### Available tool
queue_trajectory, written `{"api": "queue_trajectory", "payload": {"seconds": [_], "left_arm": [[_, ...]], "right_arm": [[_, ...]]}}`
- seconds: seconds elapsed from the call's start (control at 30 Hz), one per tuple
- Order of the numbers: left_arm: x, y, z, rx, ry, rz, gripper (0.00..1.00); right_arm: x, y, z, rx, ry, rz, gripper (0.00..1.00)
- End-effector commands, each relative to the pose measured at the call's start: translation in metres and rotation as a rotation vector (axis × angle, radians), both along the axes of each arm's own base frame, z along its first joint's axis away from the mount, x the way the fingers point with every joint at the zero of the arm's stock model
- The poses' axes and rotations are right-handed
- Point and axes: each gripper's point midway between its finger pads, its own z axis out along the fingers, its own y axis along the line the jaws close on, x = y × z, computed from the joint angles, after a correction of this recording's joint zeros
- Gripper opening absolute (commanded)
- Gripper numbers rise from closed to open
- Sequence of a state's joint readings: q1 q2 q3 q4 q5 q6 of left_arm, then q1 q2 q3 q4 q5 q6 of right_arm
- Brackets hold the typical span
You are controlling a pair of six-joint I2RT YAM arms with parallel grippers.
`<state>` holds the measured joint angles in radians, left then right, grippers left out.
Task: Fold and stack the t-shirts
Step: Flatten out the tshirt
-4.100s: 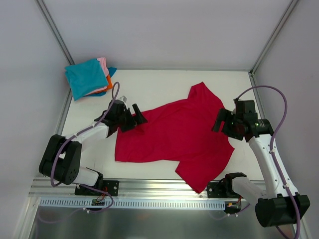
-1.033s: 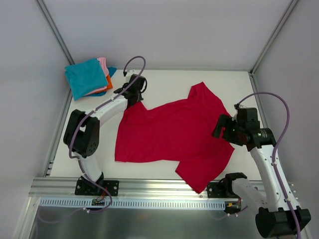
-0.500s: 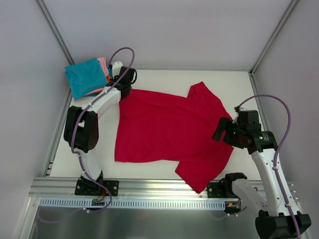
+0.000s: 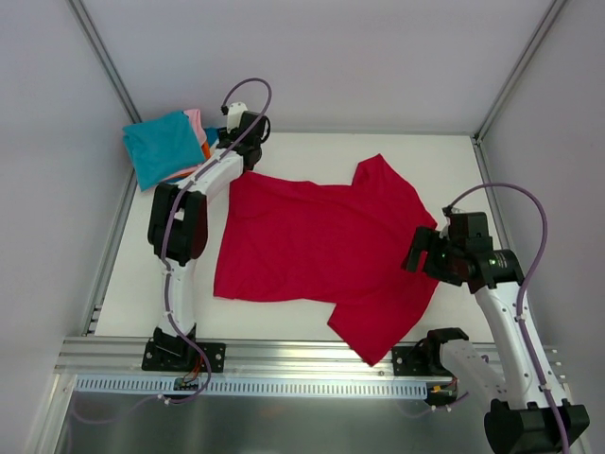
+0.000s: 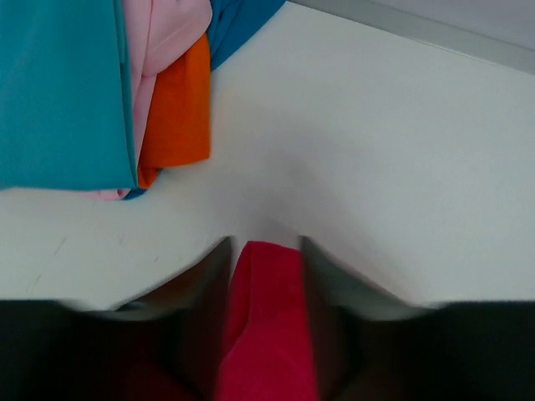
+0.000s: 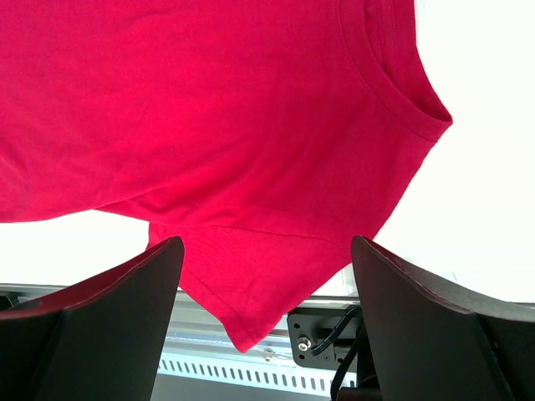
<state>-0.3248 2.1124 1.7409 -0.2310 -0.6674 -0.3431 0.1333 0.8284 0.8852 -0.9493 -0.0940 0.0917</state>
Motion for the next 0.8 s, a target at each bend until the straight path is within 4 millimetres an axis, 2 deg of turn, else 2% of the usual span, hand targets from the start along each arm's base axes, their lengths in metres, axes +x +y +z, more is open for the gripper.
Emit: {"api": "queue_trajectory", "payload": {"seconds": [0.0, 0.03, 0.07, 0.13, 0.17, 0.2, 0.23, 0.27, 0.3, 0.33, 0.37, 0.4, 0.43, 0.47, 0.5, 0.53, 0.57, 0.6, 0.63, 0.67, 0.7, 0.73, 0.77], "left_arm": [[0.021, 0.021, 0.025, 0.069, -0.075, 0.06, 0.52], [0.022, 0.026, 0.027, 0.078, -0.083, 0.085, 0.8], [0.019, 0.035, 0.029, 0.097, -0.096, 0.139, 0.98], [0.009, 0.047, 0.03, 0.108, -0.085, 0.199, 0.99], [-0.001, 0.052, 0.041, 0.091, -0.092, 0.218, 0.99], [-0.01, 0.055, 0.038, 0.089, -0.077, 0.221, 0.99], [-0.018, 0.055, 0.039, 0.071, -0.068, 0.227, 0.99], [-0.026, 0.051, 0.056, 0.019, -0.09, 0.203, 0.99], [-0.037, 0.047, 0.048, -0.012, -0.058, 0.171, 0.99], [-0.043, 0.04, 0.051, -0.051, -0.05, 0.128, 0.99], [-0.055, 0.034, 0.073, -0.11, -0.084, 0.093, 0.99], [-0.071, 0.017, 0.056, -0.193, -0.025, 0.002, 0.99], [-0.081, 0.006, 0.058, -0.239, -0.021, -0.055, 0.99], [-0.094, -0.003, 0.089, -0.306, -0.095, -0.114, 0.99], [-0.113, -0.013, 0.074, -0.341, -0.06, -0.183, 0.99], [-0.129, -0.036, 0.079, -0.394, -0.052, -0.285, 0.99], [-0.147, -0.042, 0.105, -0.42, -0.114, -0.332, 0.99], [-0.164, -0.051, 0.098, -0.429, -0.09, -0.387, 0.99], [-0.186, -0.064, 0.118, -0.442, -0.118, -0.459, 0.99], [-0.199, -0.069, 0.119, -0.442, -0.114, -0.485, 0.99], [-0.214, -0.071, 0.11, -0.445, -0.086, -0.512, 0.99], [-0.231, -0.075, 0.123, -0.485, -0.109, -0.553, 0.99], [-0.241, -0.078, 0.122, -0.507, -0.103, -0.57, 0.99]], "right_arm": [[-0.012, -0.001, -0.004, -0.003, 0.017, 0.021, 0.86], [-0.015, -0.001, -0.003, -0.005, 0.012, 0.023, 0.86], [-0.015, -0.001, -0.003, -0.002, 0.008, 0.021, 0.86], [-0.015, 0.0, 0.001, 0.002, -0.011, 0.024, 0.86], [-0.011, -0.001, 0.004, -0.004, -0.029, 0.022, 0.87], [-0.006, -0.001, 0.006, -0.004, -0.047, 0.022, 0.87], [0.001, 0.0, 0.008, 0.0, -0.053, 0.023, 0.87], [0.006, 0.002, 0.011, 0.006, -0.06, 0.024, 0.87], [0.019, 0.006, 0.016, 0.02, -0.09, 0.026, 0.87], [0.032, 0.012, 0.022, 0.042, -0.09, 0.036, 0.87], [0.043, 0.015, 0.027, 0.055, -0.102, 0.042, 0.87], [0.06, 0.019, 0.036, 0.067, -0.138, 0.045, 0.87], [0.073, 0.024, 0.042, 0.082, -0.149, 0.058, 0.87], [0.097, 0.029, 0.049, 0.086, -0.146, 0.066, 0.87], [0.115, 0.032, 0.056, 0.092, -0.166, 0.073, 0.88], [0.129, 0.039, 0.06, 0.112, -0.162, 0.094, 0.88], [0.158, 0.046, 0.064, 0.12, -0.15, 0.118, 0.88], [0.172, 0.05, 0.065, 0.128, -0.136, 0.13, 0.88], [0.184, 0.056, 0.064, 0.148, -0.12, 0.152, 0.87], [0.212, 0.062, 0.062, 0.158, -0.105, 0.167, 0.88], [0.22, 0.066, 0.056, 0.169, -0.073, 0.173, 0.88], [0.23, 0.073, 0.056, 0.205, -0.061, 0.191, 0.88], [0.241, 0.079, 0.053, 0.229, -0.051, 0.197, 0.88]]}}
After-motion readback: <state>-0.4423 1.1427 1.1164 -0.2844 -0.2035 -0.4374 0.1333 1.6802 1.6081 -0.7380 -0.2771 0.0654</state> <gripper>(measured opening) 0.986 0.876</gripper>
